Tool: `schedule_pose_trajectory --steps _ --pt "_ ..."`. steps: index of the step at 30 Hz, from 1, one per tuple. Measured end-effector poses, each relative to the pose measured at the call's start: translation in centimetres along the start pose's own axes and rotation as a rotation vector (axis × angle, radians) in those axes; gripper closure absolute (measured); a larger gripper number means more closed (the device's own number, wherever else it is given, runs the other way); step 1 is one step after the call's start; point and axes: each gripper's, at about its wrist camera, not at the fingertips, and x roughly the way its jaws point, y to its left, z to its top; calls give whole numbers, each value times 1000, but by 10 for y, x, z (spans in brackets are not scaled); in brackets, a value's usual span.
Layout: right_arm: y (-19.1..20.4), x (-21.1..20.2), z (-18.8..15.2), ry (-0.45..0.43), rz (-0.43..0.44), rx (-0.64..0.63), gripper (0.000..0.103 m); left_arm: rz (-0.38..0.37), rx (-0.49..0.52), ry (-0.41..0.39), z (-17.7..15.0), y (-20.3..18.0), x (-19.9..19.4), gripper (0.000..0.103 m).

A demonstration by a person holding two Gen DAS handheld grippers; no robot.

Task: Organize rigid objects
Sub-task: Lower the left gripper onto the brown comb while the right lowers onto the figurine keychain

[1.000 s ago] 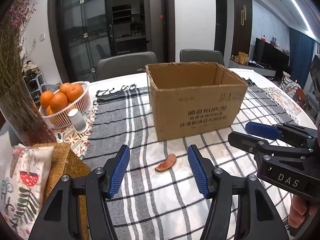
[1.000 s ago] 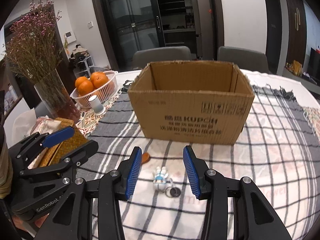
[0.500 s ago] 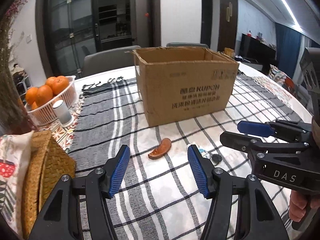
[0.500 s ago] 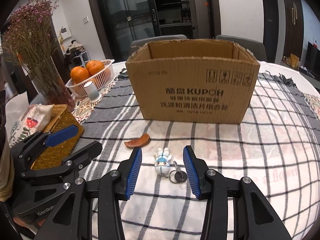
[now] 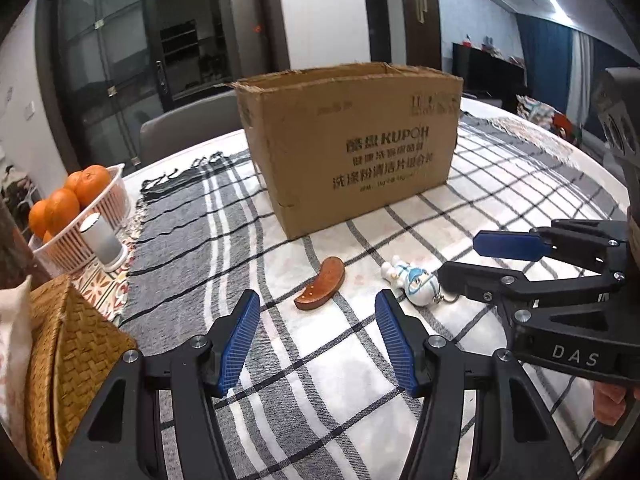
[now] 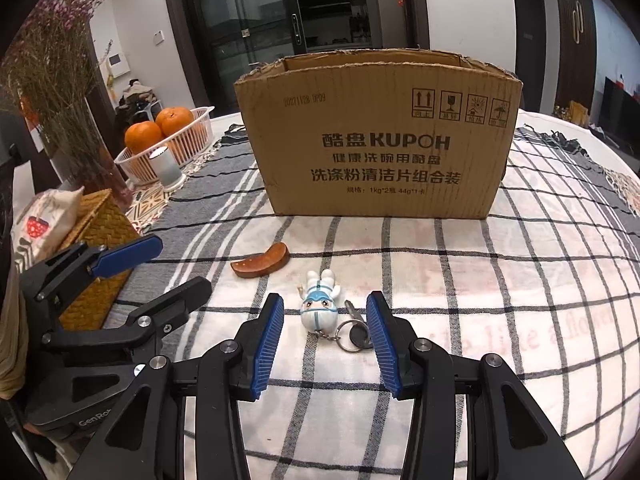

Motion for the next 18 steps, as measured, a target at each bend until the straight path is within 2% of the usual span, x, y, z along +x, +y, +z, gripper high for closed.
schedule_pose_trajectory --steps 11,18 --pt "-8 24 -6 29 1 46 59 -24 29 46 4 3 33 45" --pt "-4 33 -4 16 -3 27 59 -44 53 78 7 6 52 51"
